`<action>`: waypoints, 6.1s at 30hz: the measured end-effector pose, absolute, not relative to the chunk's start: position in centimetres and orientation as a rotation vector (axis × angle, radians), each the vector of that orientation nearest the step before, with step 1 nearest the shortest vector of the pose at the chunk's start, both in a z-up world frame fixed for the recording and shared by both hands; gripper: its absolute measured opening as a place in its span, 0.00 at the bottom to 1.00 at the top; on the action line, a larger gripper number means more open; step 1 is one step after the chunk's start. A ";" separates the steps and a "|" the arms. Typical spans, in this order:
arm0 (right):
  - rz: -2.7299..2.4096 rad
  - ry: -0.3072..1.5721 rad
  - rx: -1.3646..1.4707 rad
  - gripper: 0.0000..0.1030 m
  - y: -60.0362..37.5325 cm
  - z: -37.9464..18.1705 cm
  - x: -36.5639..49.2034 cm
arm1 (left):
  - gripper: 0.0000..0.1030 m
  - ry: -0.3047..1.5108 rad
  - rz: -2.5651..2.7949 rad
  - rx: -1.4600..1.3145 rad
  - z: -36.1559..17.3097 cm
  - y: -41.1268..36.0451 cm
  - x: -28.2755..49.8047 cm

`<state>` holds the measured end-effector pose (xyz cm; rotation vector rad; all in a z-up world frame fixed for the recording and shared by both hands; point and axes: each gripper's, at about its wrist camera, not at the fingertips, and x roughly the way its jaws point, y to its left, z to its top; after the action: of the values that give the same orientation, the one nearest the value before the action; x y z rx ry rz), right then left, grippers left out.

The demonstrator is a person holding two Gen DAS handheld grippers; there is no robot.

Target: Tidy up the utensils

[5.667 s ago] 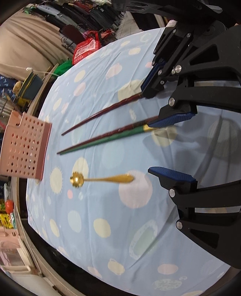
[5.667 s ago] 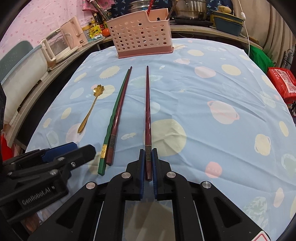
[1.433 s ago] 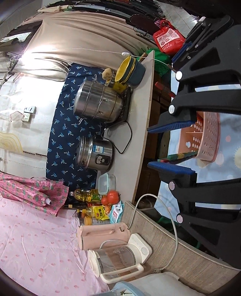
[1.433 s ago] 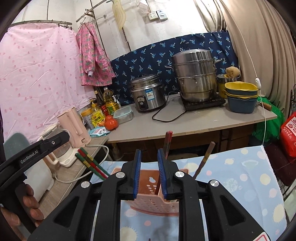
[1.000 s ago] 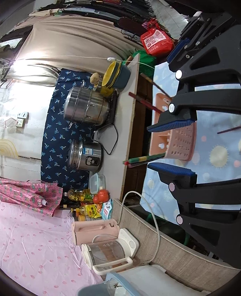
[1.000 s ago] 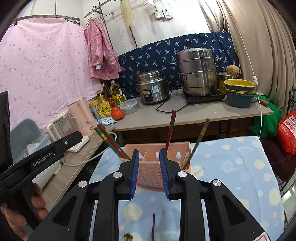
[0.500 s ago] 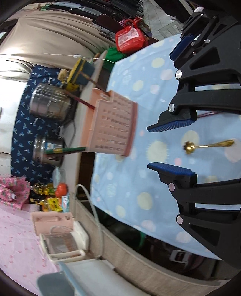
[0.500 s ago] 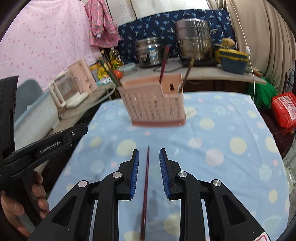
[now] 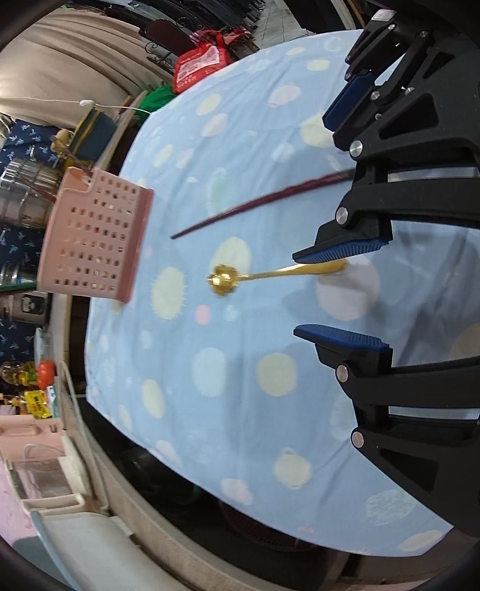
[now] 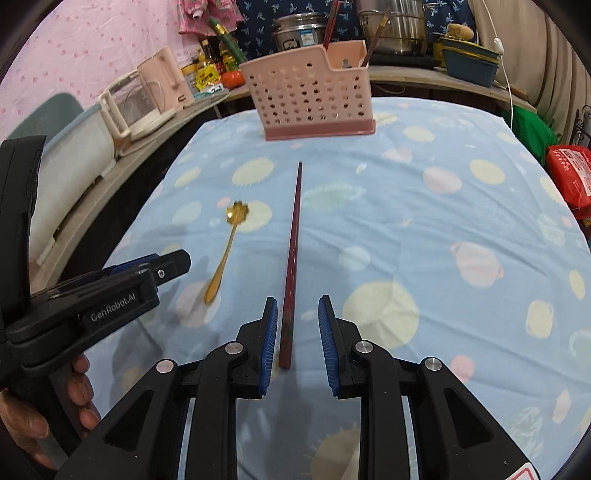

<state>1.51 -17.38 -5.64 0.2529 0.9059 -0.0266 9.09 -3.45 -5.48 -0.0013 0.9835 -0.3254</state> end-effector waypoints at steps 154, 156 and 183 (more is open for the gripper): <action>-0.100 0.484 0.288 0.16 -26.1 12.2 22.9 | 0.18 0.665 -0.409 -0.105 11.2 -9.2 29.8; -0.098 0.488 0.287 0.16 -25.9 12.1 22.3 | 0.18 0.665 -0.405 -0.104 11.3 -8.9 29.2; -0.077 0.635 0.219 0.16 -21.6 6.9 9.8 | 0.26 0.717 -0.318 0.008 8.3 -7.1 18.2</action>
<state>9.82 -21.56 6.93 0.2187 0.6352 -0.0775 18.21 -7.13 8.31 0.0078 0.7172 -0.3176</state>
